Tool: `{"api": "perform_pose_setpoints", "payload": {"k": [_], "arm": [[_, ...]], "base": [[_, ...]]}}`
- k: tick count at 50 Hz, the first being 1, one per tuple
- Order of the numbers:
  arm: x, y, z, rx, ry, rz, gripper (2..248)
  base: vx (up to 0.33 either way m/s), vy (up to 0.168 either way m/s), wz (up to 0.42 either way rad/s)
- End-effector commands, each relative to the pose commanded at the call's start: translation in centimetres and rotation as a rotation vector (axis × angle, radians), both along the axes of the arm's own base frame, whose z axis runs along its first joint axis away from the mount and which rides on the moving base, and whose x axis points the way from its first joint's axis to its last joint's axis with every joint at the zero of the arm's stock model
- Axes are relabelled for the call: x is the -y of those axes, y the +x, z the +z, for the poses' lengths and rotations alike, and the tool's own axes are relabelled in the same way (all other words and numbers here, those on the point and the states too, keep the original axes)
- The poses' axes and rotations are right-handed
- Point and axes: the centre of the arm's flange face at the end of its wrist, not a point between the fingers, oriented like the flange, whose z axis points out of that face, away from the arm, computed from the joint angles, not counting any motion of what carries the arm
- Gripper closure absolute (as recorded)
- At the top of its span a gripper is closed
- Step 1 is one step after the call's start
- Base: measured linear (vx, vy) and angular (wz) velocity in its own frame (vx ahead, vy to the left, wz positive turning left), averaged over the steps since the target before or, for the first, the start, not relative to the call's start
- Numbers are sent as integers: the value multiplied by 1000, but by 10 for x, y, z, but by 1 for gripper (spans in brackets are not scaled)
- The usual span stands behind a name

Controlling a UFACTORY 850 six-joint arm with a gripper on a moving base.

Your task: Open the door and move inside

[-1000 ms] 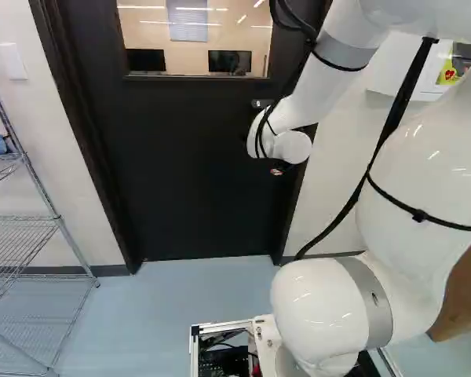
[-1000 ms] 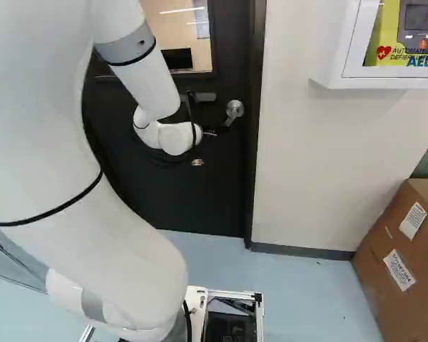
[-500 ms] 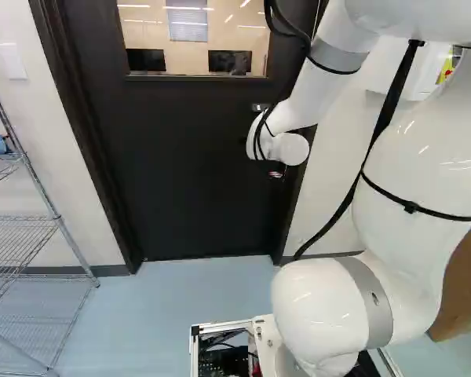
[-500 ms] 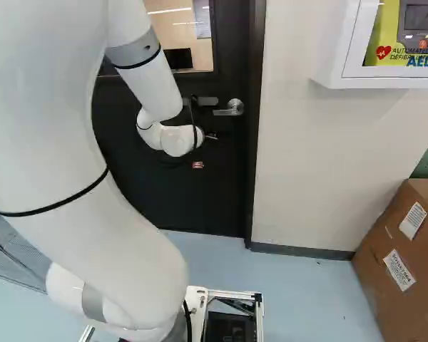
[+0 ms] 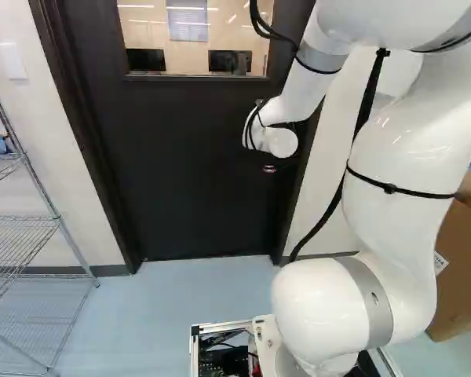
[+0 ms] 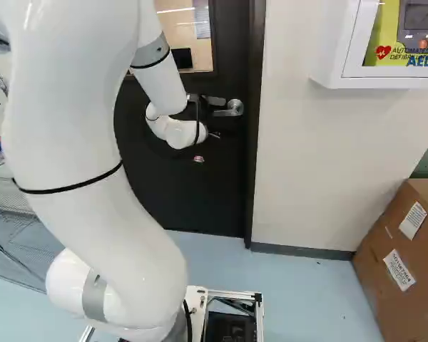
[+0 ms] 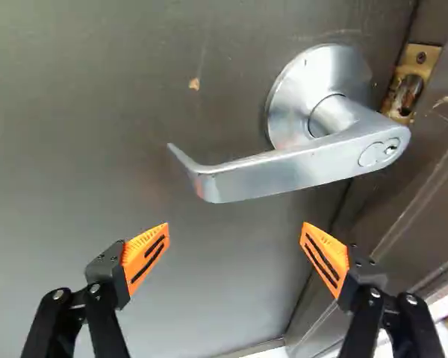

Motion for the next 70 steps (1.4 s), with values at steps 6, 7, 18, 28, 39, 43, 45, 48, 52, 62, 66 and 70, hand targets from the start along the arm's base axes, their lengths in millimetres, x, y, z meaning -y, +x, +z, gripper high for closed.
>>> {"api": "perform_pose_setpoints", "payload": {"k": [6,7,18,28,39,43,45,48,52,62,66,70], "arm": [[0,11,-3,-18,29,-32,3],[0,12,-3,-21,33,-35,3],[-2,34,-7,-33,51,-44,3],[-5,53,-8,-26,52,-40,3],[-7,75,-10,-16,52,-36,3],[-8,83,-11,-12,52,-34,3],[-8,87,-11,-10,52,-33,3],[-9,93,-12,-7,52,-32,3],[-10,101,-13,-2,52,-30,3],[-12,121,-15,9,53,-27,3],[-12,129,-16,14,53,-25,3],[-13,137,-17,19,53,-24,3]], "base": [[0,0,0],[0,0,0],[0,0,0],[0,0,0],[0,0,0],[0,0,0],[0,0,0],[0,0,0],[0,0,0],[0,0,0],[0,0,0],[0,0,0]]}}
